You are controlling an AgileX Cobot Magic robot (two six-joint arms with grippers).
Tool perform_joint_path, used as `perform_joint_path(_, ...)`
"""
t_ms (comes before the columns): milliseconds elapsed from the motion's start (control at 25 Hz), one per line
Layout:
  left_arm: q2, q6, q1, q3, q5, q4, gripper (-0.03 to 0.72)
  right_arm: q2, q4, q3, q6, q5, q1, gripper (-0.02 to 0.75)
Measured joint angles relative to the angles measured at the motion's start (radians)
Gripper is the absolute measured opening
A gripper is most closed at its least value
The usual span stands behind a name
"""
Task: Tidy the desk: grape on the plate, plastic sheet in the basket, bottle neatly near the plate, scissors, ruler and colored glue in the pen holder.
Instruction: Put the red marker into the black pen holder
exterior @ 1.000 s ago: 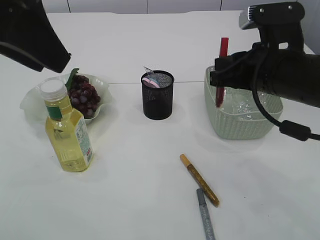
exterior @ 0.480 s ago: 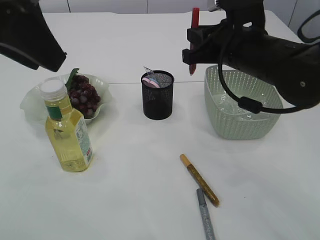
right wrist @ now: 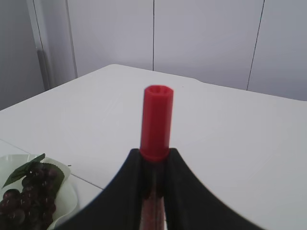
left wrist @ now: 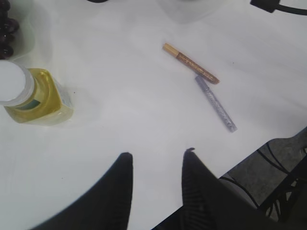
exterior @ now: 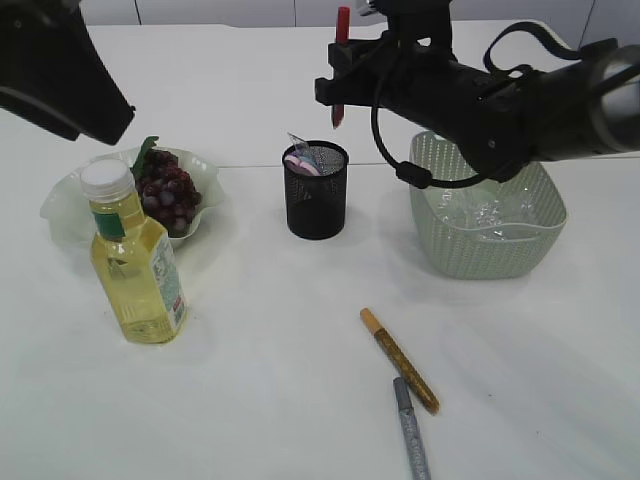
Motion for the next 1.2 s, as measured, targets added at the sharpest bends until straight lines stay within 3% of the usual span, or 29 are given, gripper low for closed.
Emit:
perform_joint_path(240,0.0,0.0,0.0,0.0,0.0,0.0,0.258,0.108,-0.002,-0.101,0.025,0.03,0.0,0.078)
perform_joint_path(600,0.0,0.0,0.0,0.0,0.0,0.0,0.255,0.15,-0.013,-0.115,0.026,0.056,0.0,0.083)
perform_joint_path(760,0.0,0.0,0.0,0.0,0.0,0.0,0.255,0.15,-0.02,-0.116,0.026,0.098,0.0,0.137)
perform_joint_path(1000,0.0,0.0,0.0,0.0,0.0,0.0,0.255,0.15,-0.02,-0.116,0.027,0.11,0.0,0.3)
perform_joint_path(1200,0.0,0.0,0.0,0.0,0.0,0.0,0.255,0.15,-0.06,-0.116,0.102,0.126,0.0,0.33)
